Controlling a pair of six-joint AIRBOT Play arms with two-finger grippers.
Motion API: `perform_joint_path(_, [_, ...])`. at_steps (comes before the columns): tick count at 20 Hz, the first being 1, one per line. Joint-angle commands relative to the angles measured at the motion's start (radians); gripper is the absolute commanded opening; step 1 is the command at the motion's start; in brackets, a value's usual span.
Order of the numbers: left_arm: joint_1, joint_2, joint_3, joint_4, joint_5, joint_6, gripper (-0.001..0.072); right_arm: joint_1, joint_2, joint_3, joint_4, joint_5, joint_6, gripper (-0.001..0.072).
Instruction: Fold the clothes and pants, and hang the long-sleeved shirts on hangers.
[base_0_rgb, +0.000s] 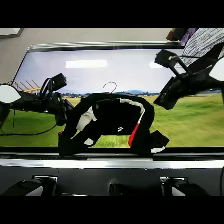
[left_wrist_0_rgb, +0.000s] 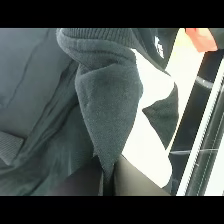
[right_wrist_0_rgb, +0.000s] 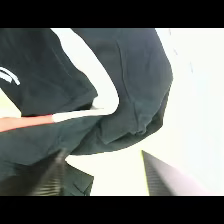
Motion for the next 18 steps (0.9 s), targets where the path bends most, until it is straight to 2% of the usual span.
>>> perform_joint_path(1, [0.000, 0.044, 0.001, -0.002, 0.001, 0.001, 0.0029, -0.050, -0.042, -0.088, 0.098, -0.059, -0.076, 0.0620])
perform_joint_path(6, [0.000, 0.051, 0.001, -0.005, -0.002, 0.000, 0.0029, -0.050, -0.187, -0.112, 0.381, -0.079, -0.177, 0.0615])
perform_joint_path(9, [0.000, 0.051, 0.001, -0.005, -0.003, 0.000, 0.0029, -0.019, -0.248, -0.112, 0.392, -0.084, -0.275, 0.0607])
perform_joint_path(12, [0.000, 0.051, 0.000, -0.013, -0.002, 0.000, 0.0029, 0.033, -0.295, -0.112, 0.384, -0.138, -0.304, 0.0562])
perform_joint_path(13, [0.000, 0.051, 0.000, -0.019, -0.003, 0.000, 0.0029, 0.048, -0.308, -0.112, 0.383, -0.149, -0.307, 0.0491])
perform_joint_path(14, [0.000, 0.051, 0.000, -0.023, -0.003, 0.000, 0.0029, 0.060, -0.315, -0.112, 0.380, -0.155, -0.307, 0.0473])
perform_joint_path(15, [0.000, 0.051, 0.000, -0.024, -0.003, 0.000, 0.0029, 0.068, -0.316, -0.112, 0.372, -0.154, -0.308, 0.0389])
perform_joint_path(16, [0.000, 0.051, 0.000, -0.023, -0.003, 0.000, 0.0029, 0.071, -0.314, -0.111, 0.361, -0.132, -0.308, 0.0196])
perform_joint_path(17, [0.000, 0.051, 0.000, -0.023, -0.003, 0.000, 0.0030, 0.070, -0.306, -0.111, 0.351, -0.096, -0.308, 0.0040])
perform_joint_path(18, [0.000, 0.051, 0.000, -0.023, -0.003, 0.000, 0.0032, 0.067, -0.296, -0.111, 0.321, -0.069, -0.314, 0.0036])
